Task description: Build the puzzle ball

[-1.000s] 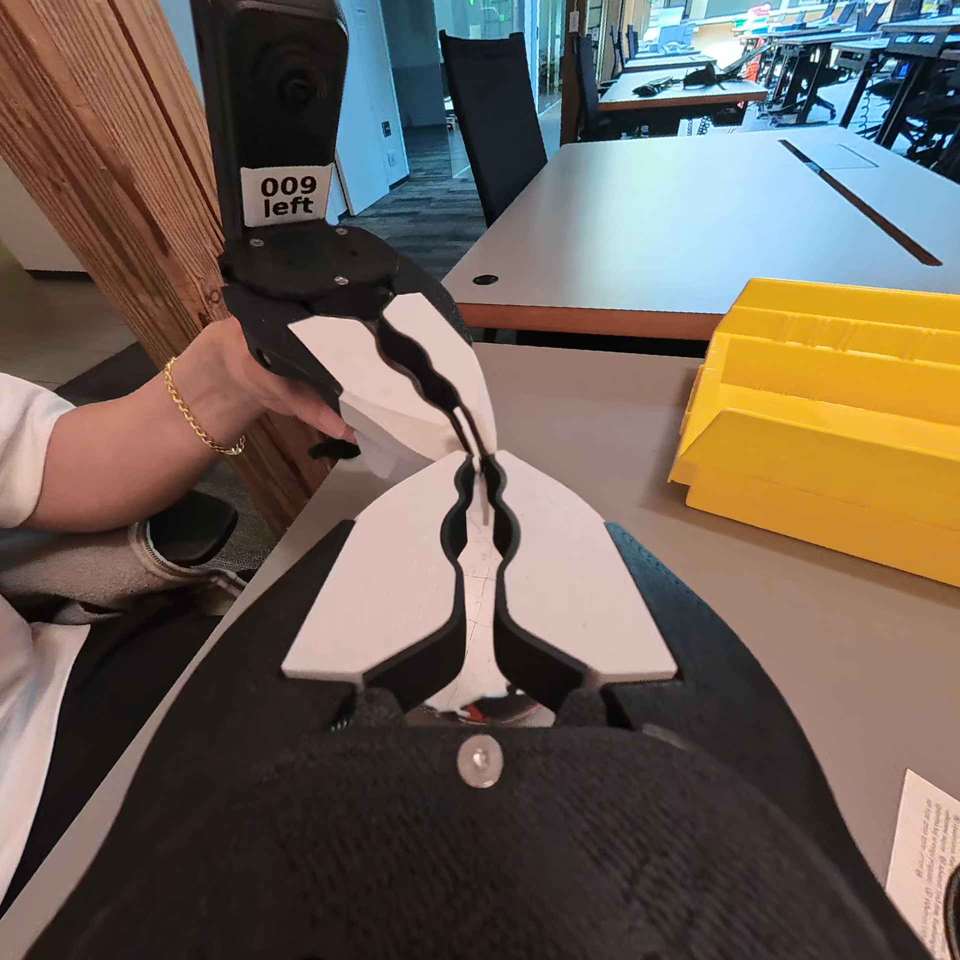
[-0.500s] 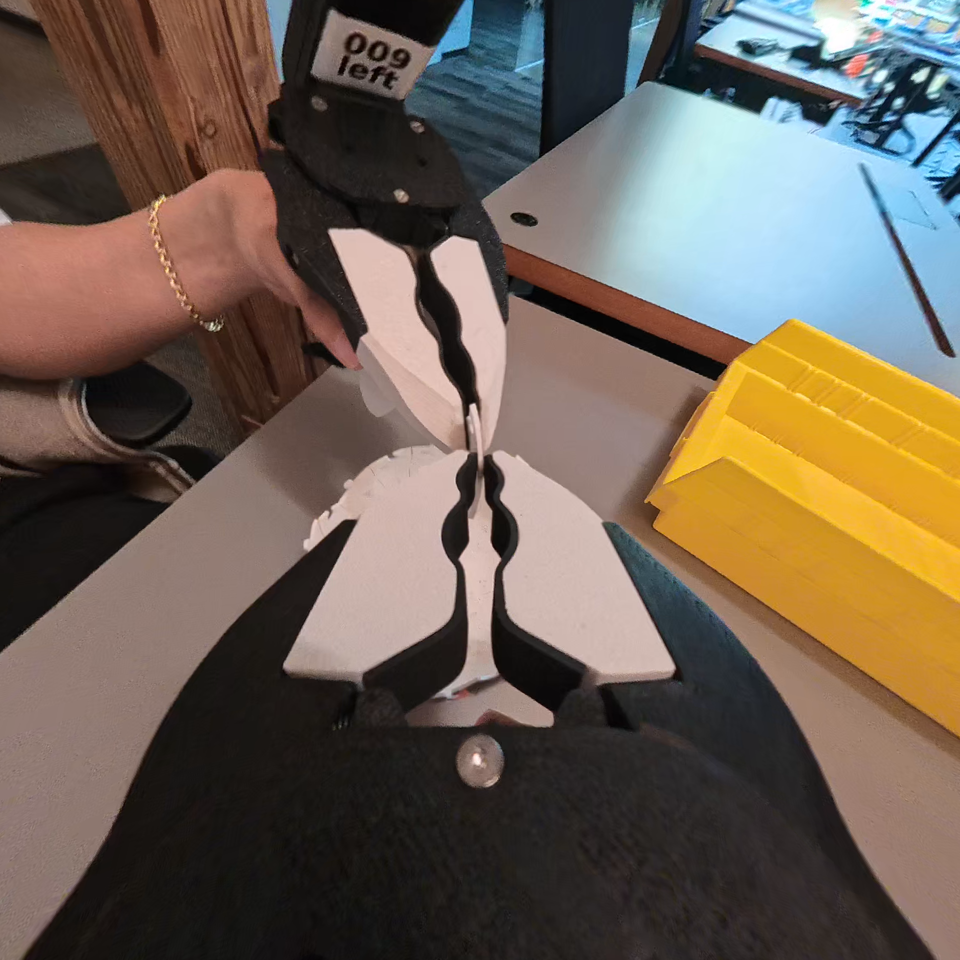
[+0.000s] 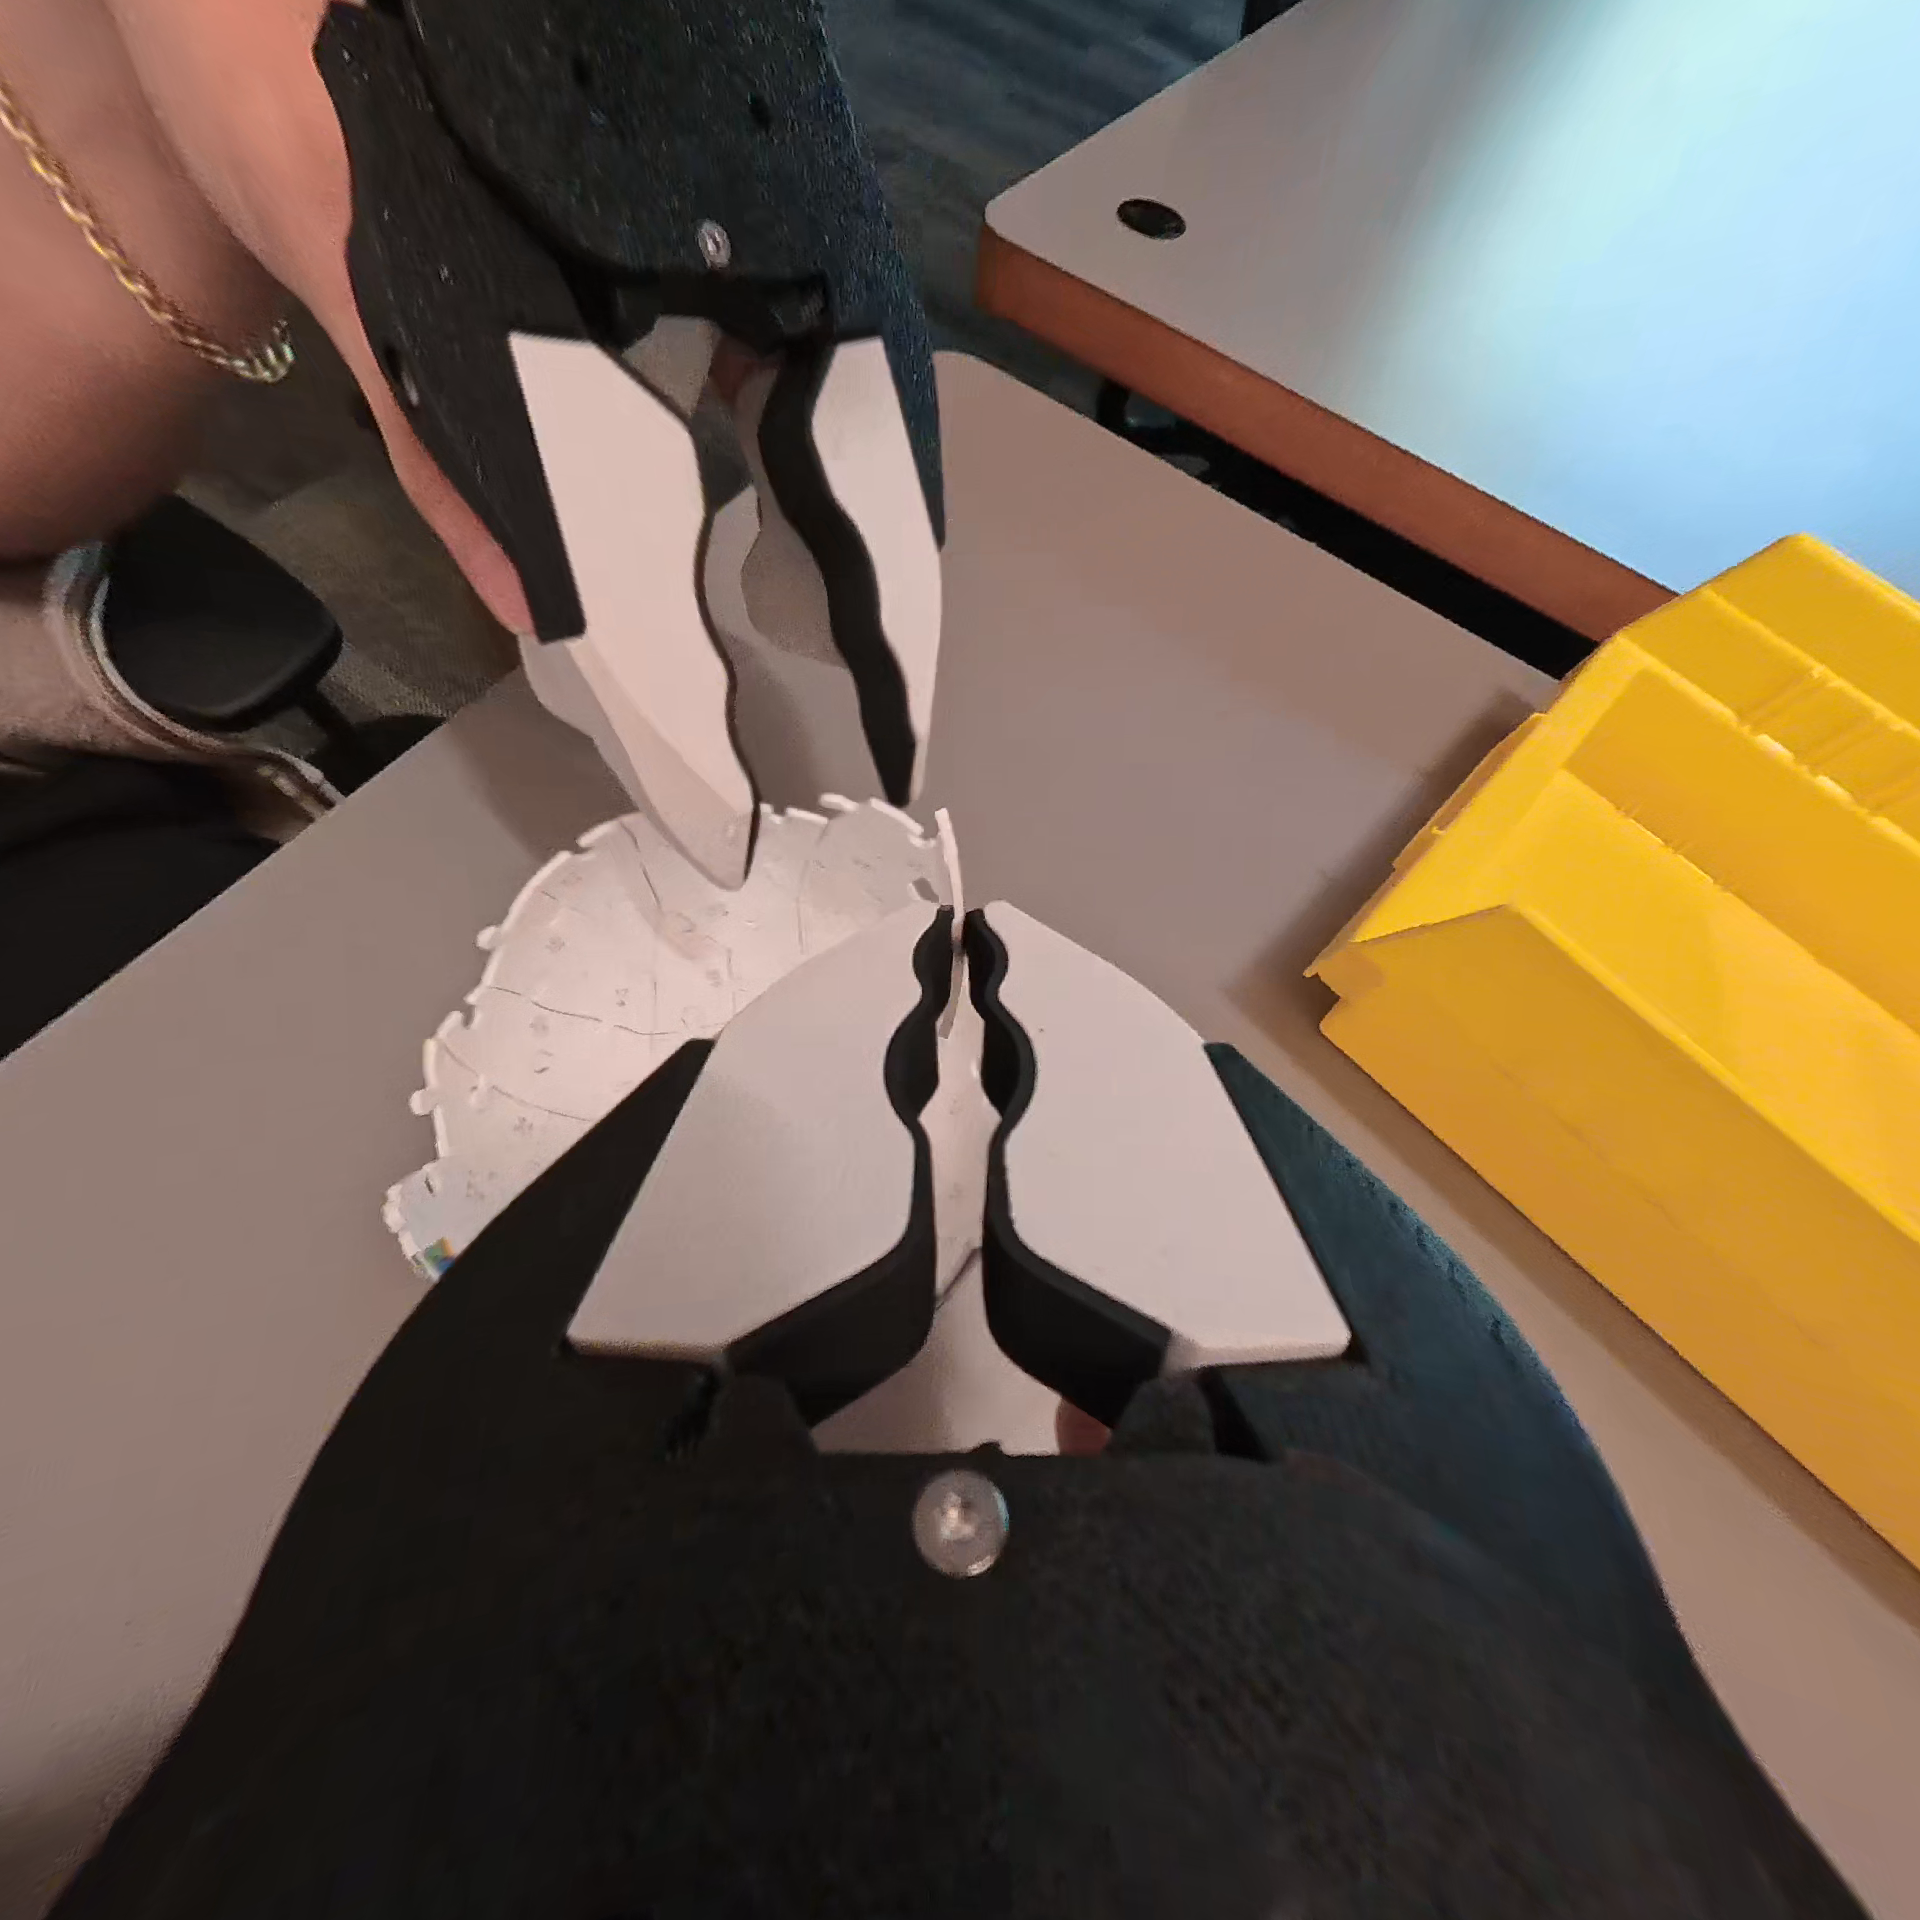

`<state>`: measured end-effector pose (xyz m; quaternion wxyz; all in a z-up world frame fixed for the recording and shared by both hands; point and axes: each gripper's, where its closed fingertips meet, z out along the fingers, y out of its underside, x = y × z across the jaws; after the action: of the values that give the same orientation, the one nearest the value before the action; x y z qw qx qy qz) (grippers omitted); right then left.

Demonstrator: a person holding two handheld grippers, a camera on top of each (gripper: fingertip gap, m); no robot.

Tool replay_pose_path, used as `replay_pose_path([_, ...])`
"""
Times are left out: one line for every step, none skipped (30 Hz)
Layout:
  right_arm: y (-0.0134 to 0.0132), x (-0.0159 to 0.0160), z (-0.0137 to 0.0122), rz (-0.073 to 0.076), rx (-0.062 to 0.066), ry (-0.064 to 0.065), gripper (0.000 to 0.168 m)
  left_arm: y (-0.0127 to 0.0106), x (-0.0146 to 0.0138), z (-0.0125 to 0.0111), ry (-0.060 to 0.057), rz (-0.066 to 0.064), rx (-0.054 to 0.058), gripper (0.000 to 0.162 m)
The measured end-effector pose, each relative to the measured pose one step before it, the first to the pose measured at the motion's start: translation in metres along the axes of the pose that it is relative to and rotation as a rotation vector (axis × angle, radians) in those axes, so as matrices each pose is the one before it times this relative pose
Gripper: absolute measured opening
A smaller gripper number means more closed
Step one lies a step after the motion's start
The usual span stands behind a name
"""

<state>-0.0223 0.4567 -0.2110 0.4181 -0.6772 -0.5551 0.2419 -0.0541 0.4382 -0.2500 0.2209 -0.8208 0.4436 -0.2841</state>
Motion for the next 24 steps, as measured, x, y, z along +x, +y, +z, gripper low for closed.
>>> replay_pose_path([0.00078, 0.00254, 0.00174, -0.0080, -0.0128, 0.0040, 0.002, 0.00286, -0.00008, 0.00422, 0.0019, 0.0036, -0.0195, 0.043])
replay_pose_path([0.00033, 0.00285, 0.00115, -0.0036, -0.0118, 0.0042, 0.002, 0.00232, -0.00009, 0.00355, 0.0029, 0.0073, -0.0149, 0.040])
replay_pose_path([-0.00022, 0.00135, 0.00062, -0.0066, -0.0089, -0.0068, 0.002, 0.00159, -0.00008, 0.00330, 0.0045, 0.0095, -0.0115, 0.036])
replay_pose_path([-0.00074, 0.00030, 0.00005, -0.0116, -0.0050, -0.0141, 0.002, 0.00042, -0.00091, 0.00265, -0.0011, 0.0096, -0.0047, 0.030])
replay_pose_path([-0.00073, 0.00021, -0.00016, -0.0109, -0.0043, -0.0167, 0.002, -0.00095, -0.00173, 0.00172, -0.0075, 0.0090, 0.0043, 0.024])
replay_pose_path([-0.00028, 0.00012, -0.00014, -0.0088, -0.0048, -0.0186, 0.002, -0.00080, -0.00118, 0.00130, -0.0024, 0.0129, 0.0036, 0.023])
replay_pose_path([-0.00020, -0.00009, 0.00017, -0.0043, -0.0020, -0.0199, 0.002, 0.00008, -0.00098, 0.00092, -0.0002, 0.0164, -0.0007, 0.022])
replay_pose_path([0.00021, -0.00208, 0.00038, -0.0067, -0.0013, -0.0322, 0.002, 0.00043, -0.00162, 0.00074, -0.0040, 0.0217, -0.0019, 0.021])
replay_pose_path([0.00004, -0.00314, 0.00068, -0.0171, 0.0017, -0.0365, 0.002, 0.00030, -0.00250, 0.00067, -0.0090, 0.0260, -0.0007, 0.019])
replay_pose_path([-0.00029, -0.00267, 0.00115, -0.0237, 0.0050, -0.0307, 0.002, -0.00035, -0.00308, 0.00074, -0.0124, 0.0269, 0.0034, 0.017])
replay_pose_path([0.00086, -0.00254, 0.00152, -0.0214, -0.0019, -0.0294, 0.002, -0.00075, -0.00343, 0.00131, -0.0148, 0.0230, 0.0088, 0.014])
replay_pose_path([0.00240, -0.00169, 0.00187, -0.0140, -0.0151, -0.0229, 0.002, -0.00064, -0.00371, 0.00183, -0.0150, 0.0156, 0.0101, 0.012])
replay_pose_path([0.00280, -0.00148, 0.00205, -0.0142, -0.0219, -0.0202, 0.002, -0.00060, -0.00379, 0.00219, -0.0141, 0.0114, 0.0088, 0.010])
replay_pose_path([0.00255, -0.00107, 0.00223, -0.0144, -0.0238, -0.0164, 0.002, -0.00107, -0.00488, 0.00221, -0.0208, 0.0034, 0.0130, 0.010])
replay_pose_path([0.00252, 0.00054, 0.00216, -0.0055, -0.0264, -0.0059, 0.002, -0.00087, -0.00383, 0.00170, -0.0138, -0.0124, 0.0142, 0.011])
replay_pose_path([0.00246, 0.00345, 0.00170, 0.0082, -0.0289, 0.0091, 0.002, -0.00142, -0.00093, 0.00114, 0.0090, -0.0214, 0.0141, 0.011])
replay_pose_path([0.00230, 0.00385, 0.00166, 0.0137, -0.0302, 0.0077, 0.002, -0.00203, 0.00067, 0.00102, 0.0214, -0.0280, 0.0173, 0.012])
replay_pose_path([0.00165, 0.00317, 0.00199, 0.0117, -0.0275, 0.0009, 0.002, -0.00266, 0.00087, 0.00107, 0.0228, -0.0340, 0.0216, 0.014])
replay_pose_path([0.00154, 0.00178, 0.00202, 0.0074, -0.0287, -0.0090, 0.002, -0.00212, 0.00087, 0.00097, 0.0208, -0.0365, 0.0176, 0.016])
replay_pose_path([0.00156, 0.00188, 0.00199, 0.0073, -0.0292, -0.0122, 0.002, -0.00121, 0.00049, 0.00100, 0.0178, -0.0315, 0.0097, 0.016])
replay_pose_path([0.00107, 0.00205, 0.00230, 0.0079, -0.0282, -0.0146, 0.002, -0.00052, -0.00002, 0.00101, 0.0124, -0.0234, 0.0051, 0.016])
replay_pose_path([0.00111, 0.00270, 0.00249, 0.0042, -0.0266, -0.0118, 0.002, 0.00057, -0.00039, 0.00105, 0.0082, -0.0153, -0.0002, 0.017])
replay_pose_path([0.00191, 0.00214, 0.00250, -0.0027, -0.0257, -0.0161, 0.002, 0.00177, -0.00052, 0.00096, 0.0052, -0.0045, -0.0073, 0.018])
replay_pose_path([0.00199, 0.00030, 0.00263, -0.0025, -0.0204, -0.0275, 0.002, 0.00230, -0.00092, 0.00096, 0.0005, 0.0024, -0.0112, 0.019])
